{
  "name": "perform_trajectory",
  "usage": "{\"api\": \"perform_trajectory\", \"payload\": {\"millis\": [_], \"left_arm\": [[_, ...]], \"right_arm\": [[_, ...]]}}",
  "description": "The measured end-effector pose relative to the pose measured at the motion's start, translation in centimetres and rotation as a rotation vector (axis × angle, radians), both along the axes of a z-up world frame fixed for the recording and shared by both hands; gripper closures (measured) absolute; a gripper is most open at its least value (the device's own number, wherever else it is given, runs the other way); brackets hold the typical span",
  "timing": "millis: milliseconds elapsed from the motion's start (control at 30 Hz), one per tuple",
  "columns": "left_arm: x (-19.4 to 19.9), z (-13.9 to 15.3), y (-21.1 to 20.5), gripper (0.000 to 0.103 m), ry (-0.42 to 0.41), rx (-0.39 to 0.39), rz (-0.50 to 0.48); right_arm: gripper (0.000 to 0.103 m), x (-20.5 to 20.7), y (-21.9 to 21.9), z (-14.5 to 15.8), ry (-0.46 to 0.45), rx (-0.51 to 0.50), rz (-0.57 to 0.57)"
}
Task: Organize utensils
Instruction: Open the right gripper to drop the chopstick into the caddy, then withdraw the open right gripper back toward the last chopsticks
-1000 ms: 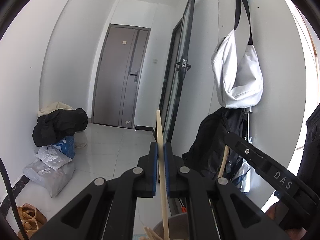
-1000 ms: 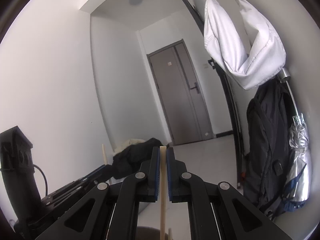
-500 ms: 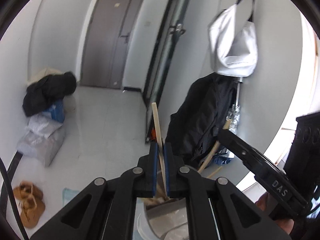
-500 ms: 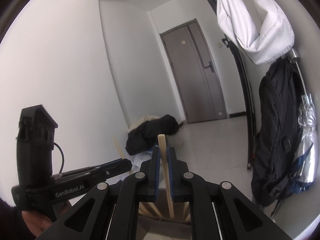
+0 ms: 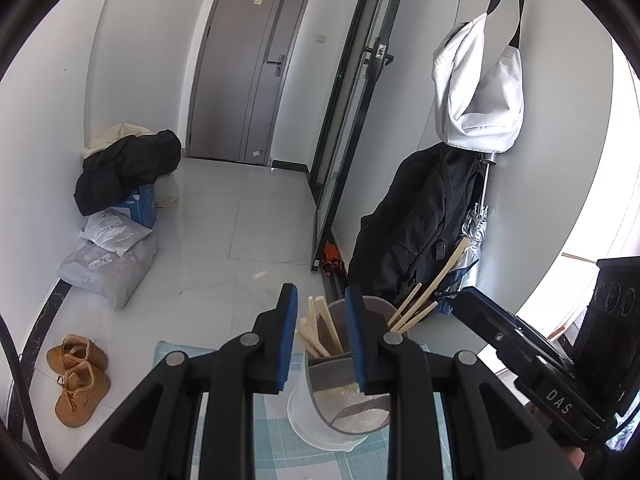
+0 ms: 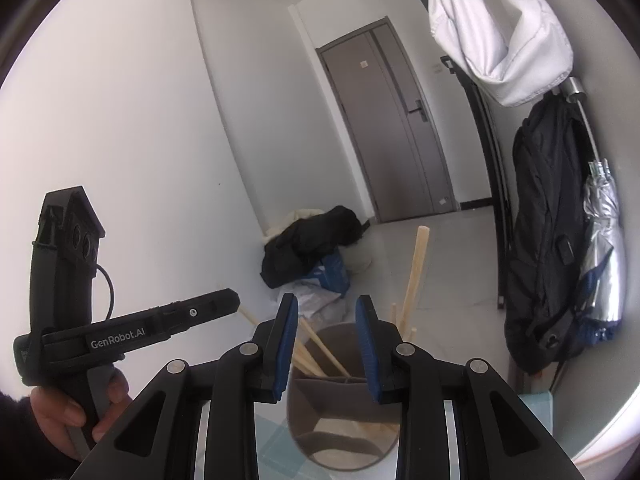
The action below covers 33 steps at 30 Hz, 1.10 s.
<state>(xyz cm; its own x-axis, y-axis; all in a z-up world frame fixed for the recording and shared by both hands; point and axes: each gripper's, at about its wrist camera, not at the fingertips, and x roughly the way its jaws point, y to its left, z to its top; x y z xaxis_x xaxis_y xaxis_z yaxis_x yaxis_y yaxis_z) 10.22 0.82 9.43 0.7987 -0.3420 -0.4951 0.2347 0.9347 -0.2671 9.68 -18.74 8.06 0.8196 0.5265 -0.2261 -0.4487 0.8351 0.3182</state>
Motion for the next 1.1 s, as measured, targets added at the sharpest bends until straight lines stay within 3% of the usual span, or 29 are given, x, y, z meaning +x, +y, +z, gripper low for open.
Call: {"api": "perform_trajectory", "payload": {"millis": [100, 133, 267, 333, 400, 767, 1100], "left_arm": [[-0.6, 0.3, 0.2, 0.082, 0.003, 0.012, 0.008], [-0.7, 0.4, 0.2, 0.08, 0.004, 0.017, 0.01], [-2.1, 0.9, 0.7, 0.045, -0.003, 0.016, 0.032], [-3.1, 1.1, 1.2, 0.039, -0.011, 0.006, 0.051], [-3.7, 1.0, 1.3, 0.032, 0.002, 0.006, 0.06], [-7.2, -0.3, 2.0, 0.018, 0.057, 0.008, 0.129], [-10.5, -1.0, 2.3, 0.006, 0.002, 0.054, 0.172]], "right_arm": [[0.07, -0.9, -0.5, 0.3, 0.007, 0.012, -0.019], [0.065, -1.4, -0.7, 0.4, 0.008, 0.012, -0.023], [0.049, -3.1, -1.1, 1.0, 0.01, 0.005, -0.031], [0.038, -4.0, -1.2, 1.3, 0.015, 0.01, -0.031], [0.034, -5.1, -1.4, 1.4, 0.012, 0.017, -0.042], [0.016, -9.9, -1.5, 0.0, 0.051, 0.014, -0.087], [0.005, -12.5, -0.7, -2.0, 0.114, -0.02, -0.106]]}}
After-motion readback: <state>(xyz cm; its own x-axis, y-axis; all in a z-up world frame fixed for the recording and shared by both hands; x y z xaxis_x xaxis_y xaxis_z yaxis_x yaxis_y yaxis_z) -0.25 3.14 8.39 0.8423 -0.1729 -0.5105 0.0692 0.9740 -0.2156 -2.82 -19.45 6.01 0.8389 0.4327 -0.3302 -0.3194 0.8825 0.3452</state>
